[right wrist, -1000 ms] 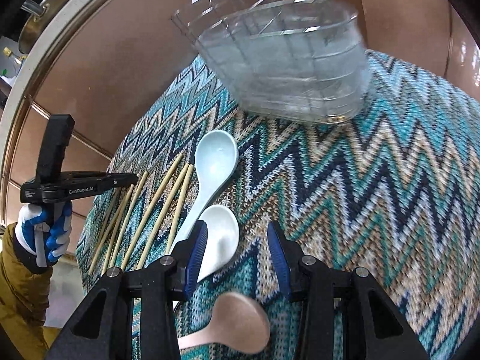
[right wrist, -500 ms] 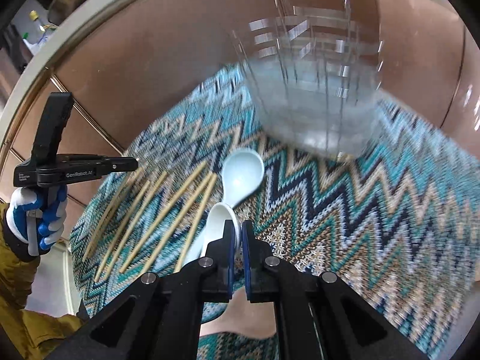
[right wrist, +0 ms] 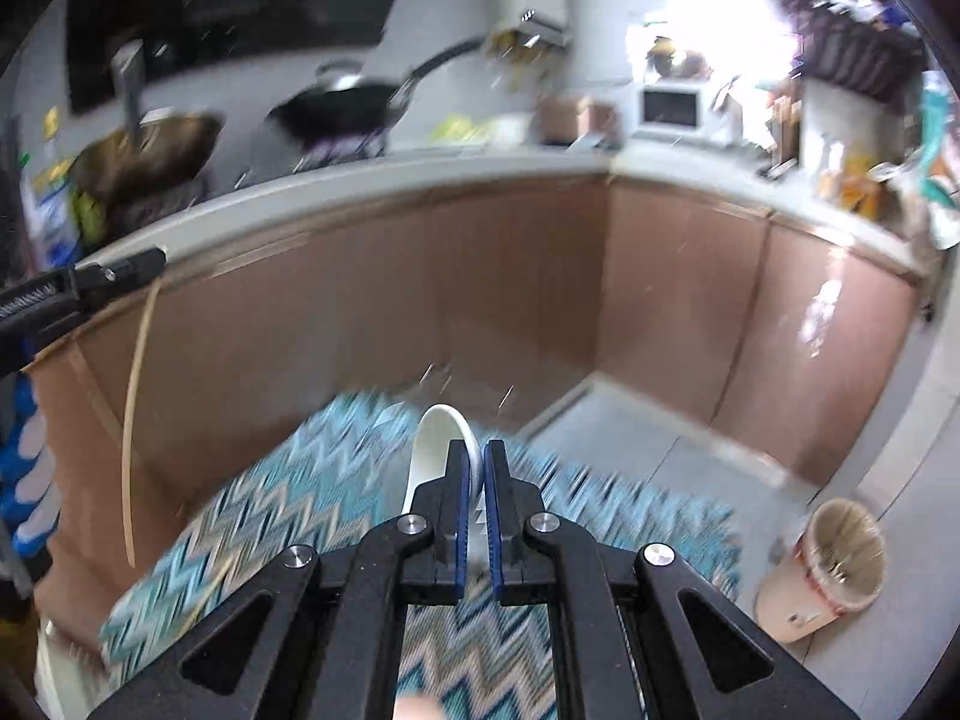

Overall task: Organize utensils
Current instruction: 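Drop the chopstick into the wire basket with the left tool while the right tool drops the spoon in, then move both open tools back toward the utensils on the rug, then grasp another chopstick with the left tool while the right tool grasps the pink spoon, then drop the chopstick into the wire basket with the left tool while the right tool drops the pink spoon in, then move both open tools back toward the utensils on the rug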

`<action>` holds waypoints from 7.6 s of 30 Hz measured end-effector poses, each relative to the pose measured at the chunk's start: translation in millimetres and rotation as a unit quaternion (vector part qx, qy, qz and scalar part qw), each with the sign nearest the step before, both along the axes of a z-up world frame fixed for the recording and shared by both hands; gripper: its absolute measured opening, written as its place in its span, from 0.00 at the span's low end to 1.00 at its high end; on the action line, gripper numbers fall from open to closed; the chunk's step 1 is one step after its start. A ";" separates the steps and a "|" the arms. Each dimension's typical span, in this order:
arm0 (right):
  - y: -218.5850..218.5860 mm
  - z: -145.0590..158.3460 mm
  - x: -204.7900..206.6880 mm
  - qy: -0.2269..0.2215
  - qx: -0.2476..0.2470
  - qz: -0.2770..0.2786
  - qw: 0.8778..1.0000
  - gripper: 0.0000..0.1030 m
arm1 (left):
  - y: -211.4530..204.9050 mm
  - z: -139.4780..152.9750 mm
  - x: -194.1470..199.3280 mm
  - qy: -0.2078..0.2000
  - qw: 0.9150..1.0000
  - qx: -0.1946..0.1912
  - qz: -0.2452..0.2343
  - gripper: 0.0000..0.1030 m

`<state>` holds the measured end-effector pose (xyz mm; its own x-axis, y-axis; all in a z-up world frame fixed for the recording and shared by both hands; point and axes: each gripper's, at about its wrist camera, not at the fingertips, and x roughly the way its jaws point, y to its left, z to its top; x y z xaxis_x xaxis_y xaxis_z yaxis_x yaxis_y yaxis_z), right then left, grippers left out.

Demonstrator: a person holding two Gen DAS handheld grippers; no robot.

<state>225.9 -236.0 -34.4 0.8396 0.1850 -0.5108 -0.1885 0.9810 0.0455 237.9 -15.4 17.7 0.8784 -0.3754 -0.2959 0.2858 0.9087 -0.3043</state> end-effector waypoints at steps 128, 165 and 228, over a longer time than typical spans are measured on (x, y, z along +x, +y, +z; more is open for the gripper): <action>-35.9 -228.2 -35.6 0.256 0.164 0.085 0.949 0.34 | -56.2 -282.3 67.2 0.429 0.881 0.156 -0.122 0.11; -15.3 -11.7 -47.4 -0.023 -0.011 -0.024 0.999 0.07 | -20.1 -40.2 -8.3 0.014 0.997 -0.034 -0.064 0.05; 12.2 54.1 -127.7 -0.203 0.002 -0.104 0.974 1.00 | 49.3 20.7 -132.9 -0.173 0.963 0.102 0.178 0.91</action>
